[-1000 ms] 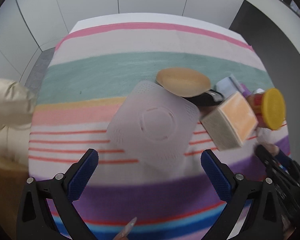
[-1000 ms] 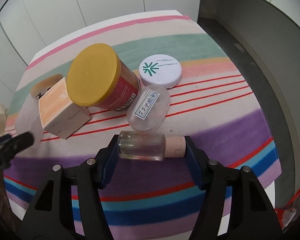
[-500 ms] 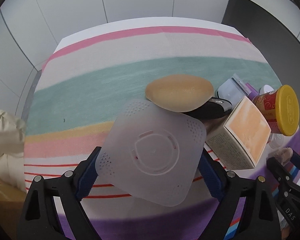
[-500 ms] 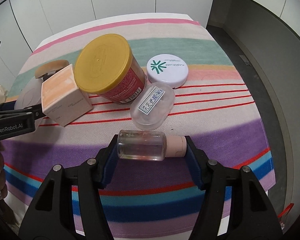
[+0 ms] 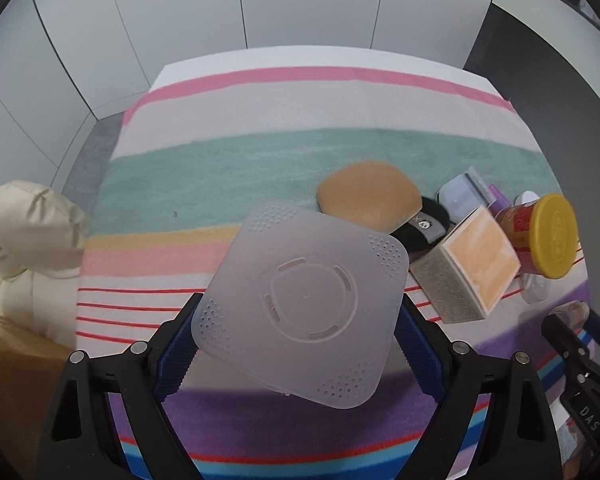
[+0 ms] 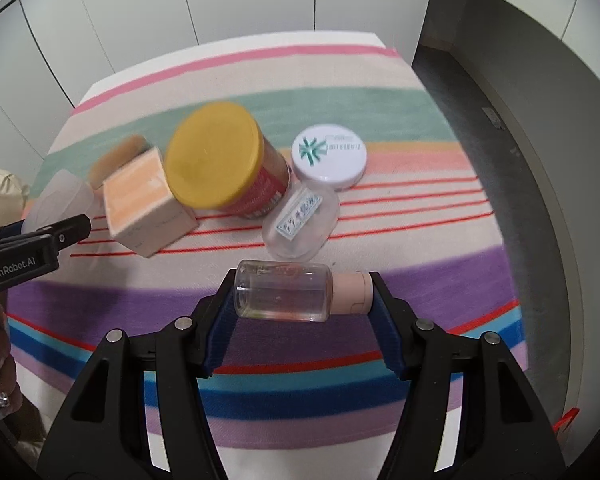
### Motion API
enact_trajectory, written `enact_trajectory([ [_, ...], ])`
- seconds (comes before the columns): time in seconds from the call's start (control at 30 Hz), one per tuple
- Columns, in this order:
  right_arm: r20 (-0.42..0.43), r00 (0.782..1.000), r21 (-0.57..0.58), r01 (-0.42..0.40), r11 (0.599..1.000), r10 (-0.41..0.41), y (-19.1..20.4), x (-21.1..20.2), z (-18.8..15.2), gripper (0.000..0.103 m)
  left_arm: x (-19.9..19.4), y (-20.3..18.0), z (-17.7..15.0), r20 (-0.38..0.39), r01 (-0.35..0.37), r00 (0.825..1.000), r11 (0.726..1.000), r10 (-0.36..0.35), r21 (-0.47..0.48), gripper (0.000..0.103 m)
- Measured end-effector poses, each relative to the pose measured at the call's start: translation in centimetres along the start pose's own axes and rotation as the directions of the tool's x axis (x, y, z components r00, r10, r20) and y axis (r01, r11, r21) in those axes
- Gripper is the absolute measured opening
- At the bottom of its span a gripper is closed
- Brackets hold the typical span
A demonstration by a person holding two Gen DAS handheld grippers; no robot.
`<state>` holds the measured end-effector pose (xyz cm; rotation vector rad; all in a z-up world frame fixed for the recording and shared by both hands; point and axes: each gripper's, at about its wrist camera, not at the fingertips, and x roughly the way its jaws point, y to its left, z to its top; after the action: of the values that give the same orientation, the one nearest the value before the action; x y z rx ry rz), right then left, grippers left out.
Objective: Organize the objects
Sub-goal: 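Lift the frosted lid and clear bottle and carry both toward the cardboard box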
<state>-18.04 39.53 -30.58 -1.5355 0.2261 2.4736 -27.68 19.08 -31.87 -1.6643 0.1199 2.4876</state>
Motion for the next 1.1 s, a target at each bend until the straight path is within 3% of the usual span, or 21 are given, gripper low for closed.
enact_trajectory([
  [0.5, 0.075, 0.997, -0.070, -0.009, 0.998, 0.014, 0.0, -8.6, 5.7, 0.064, -10.2, -0.2, 3.6, 0.097, 0.006, 0.995, 0.999, -0.001, -0.053, 0.091],
  [0.63, 0.090, 0.996, -0.086, -0.018, 0.996, 0.025, 0.2, -11.6, 7.7, 0.064, -12.7, -0.5, 5.3, 0.080, 0.012, 0.997, 0.998, -0.008, -0.060, 0.091],
  [0.73, 0.099, 0.995, -0.086, -0.019, 0.996, 0.028, 0.2, -13.9, 9.2, 0.064, -15.0, -0.7, 6.4, 0.086, -0.006, 0.996, 0.998, 0.012, -0.066, 0.091],
  [0.83, 0.122, 0.992, -0.093, -0.025, 0.995, 0.036, 0.3, -16.3, 10.7, 0.064, -18.0, -1.5, 7.0, 0.131, -0.109, 0.985, 0.994, 0.110, -0.019, 0.091],
  [0.9, 0.142, 0.989, -0.097, -0.027, 0.995, 0.041, 0.5, -17.9, 11.4, 0.064, -20.0, -1.4, 7.5, 0.150, -0.130, 0.980, 0.991, 0.131, -0.016, 0.091],
  [1.1, 0.181, 0.982, -0.117, -0.037, 0.992, 0.058, 1.3, -21.9, 13.2, 0.064, -25.3, 0.2, 8.8, 0.169, -0.064, 0.983, 0.995, 0.077, -0.081, 0.091],
])
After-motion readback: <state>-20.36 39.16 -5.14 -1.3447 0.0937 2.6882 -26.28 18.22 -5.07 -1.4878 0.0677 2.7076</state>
